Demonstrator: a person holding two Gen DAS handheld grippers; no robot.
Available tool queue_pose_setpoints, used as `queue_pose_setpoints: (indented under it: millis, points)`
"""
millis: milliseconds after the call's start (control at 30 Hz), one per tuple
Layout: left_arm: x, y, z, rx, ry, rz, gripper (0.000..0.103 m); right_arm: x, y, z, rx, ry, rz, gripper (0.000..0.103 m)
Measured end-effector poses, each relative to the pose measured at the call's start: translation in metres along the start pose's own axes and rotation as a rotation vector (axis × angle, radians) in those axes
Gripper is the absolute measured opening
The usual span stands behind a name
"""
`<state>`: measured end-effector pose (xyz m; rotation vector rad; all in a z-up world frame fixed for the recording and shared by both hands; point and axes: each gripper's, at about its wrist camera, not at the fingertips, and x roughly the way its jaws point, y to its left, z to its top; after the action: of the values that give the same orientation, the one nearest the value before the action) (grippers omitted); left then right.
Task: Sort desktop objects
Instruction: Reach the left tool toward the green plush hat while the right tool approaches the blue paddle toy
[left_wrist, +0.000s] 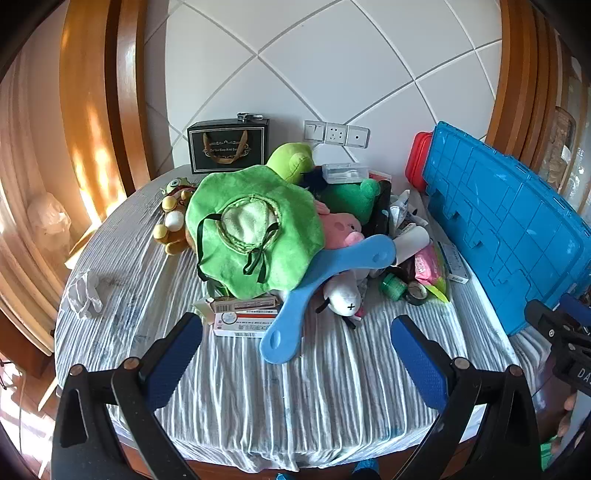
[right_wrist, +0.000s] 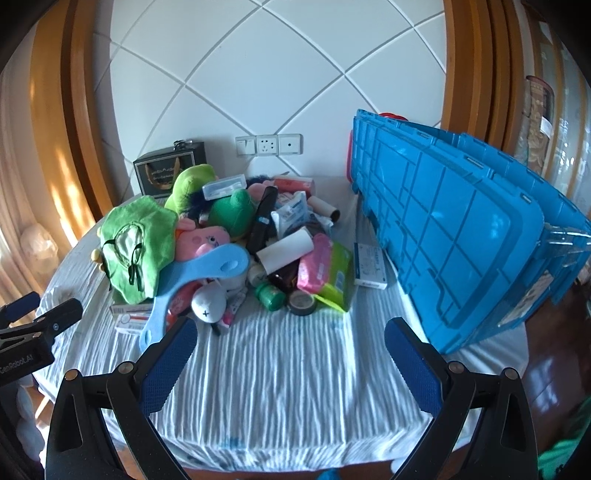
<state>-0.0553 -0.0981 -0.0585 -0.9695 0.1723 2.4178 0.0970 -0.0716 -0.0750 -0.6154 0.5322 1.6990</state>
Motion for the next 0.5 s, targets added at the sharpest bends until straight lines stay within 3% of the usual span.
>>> queue_pose_setpoints:
  millis: [133, 367, 500]
  points:
    - [0.016, 0.024, -0.01, -0.021, 0.017, 0.011, 0.103, 0.008, 0.007, -0.004, -0.001, 0.012, -0.019, 0.103]
    - [0.067, 0.055, -0.03, -0.101, 0.171, 0.064, 0.103, 0.043, 0.005, -0.002, -0.008, 0.067, -0.018, 0.103]
    - [0.099, 0.063, -0.039, -0.119, 0.286, 0.107, 0.103, 0.081, 0.001, 0.0, -0.007, 0.132, 0.037, 0.103]
